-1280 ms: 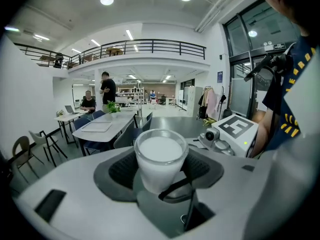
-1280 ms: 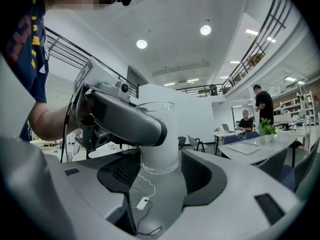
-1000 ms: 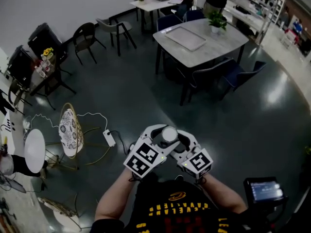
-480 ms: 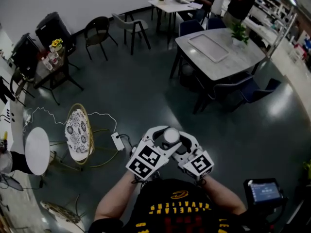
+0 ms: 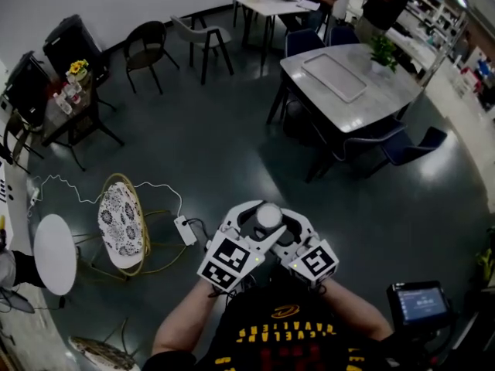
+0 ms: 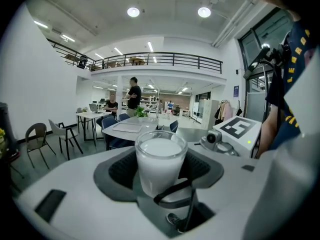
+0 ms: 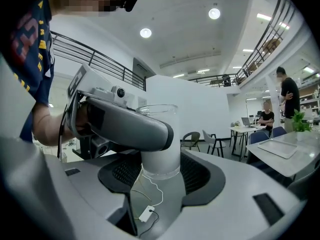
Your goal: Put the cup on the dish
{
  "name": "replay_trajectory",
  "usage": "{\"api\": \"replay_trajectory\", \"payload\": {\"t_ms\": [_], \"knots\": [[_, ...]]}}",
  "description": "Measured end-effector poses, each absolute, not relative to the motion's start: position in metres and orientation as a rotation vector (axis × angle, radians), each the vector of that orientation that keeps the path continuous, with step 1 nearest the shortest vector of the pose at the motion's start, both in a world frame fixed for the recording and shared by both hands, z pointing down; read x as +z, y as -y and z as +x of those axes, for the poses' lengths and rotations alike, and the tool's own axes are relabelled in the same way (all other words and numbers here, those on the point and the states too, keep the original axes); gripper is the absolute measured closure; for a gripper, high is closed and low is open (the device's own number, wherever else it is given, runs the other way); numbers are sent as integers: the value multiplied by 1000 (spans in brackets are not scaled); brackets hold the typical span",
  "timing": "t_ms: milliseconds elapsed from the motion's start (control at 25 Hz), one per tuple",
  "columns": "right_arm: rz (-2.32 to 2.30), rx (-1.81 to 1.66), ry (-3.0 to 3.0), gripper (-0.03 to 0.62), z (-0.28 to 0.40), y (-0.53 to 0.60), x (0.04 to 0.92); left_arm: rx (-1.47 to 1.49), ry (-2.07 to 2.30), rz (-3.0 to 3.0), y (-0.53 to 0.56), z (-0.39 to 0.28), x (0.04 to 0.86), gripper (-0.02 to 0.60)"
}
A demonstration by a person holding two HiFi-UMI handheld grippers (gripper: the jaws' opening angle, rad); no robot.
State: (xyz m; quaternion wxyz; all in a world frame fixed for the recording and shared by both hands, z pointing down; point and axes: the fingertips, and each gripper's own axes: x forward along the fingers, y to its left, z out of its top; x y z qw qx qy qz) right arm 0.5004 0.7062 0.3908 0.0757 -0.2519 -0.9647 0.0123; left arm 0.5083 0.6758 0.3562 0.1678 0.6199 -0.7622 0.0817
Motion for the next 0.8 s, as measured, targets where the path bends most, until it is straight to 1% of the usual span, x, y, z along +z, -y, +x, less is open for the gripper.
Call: {"api": "replay_trajectory", "payload": {"t_ms": [320, 560, 800], "knots": [[-828, 54, 2877, 344, 442, -685, 402, 244, 2197, 1687, -653, 448, 368, 315], [-906, 45, 2866, 344, 391, -641, 398, 256, 2238, 1620, -610, 395, 364, 314], [-961, 58, 2860, 344, 353, -597, 392, 287, 2272, 1573, -564, 357, 358, 315]]}}
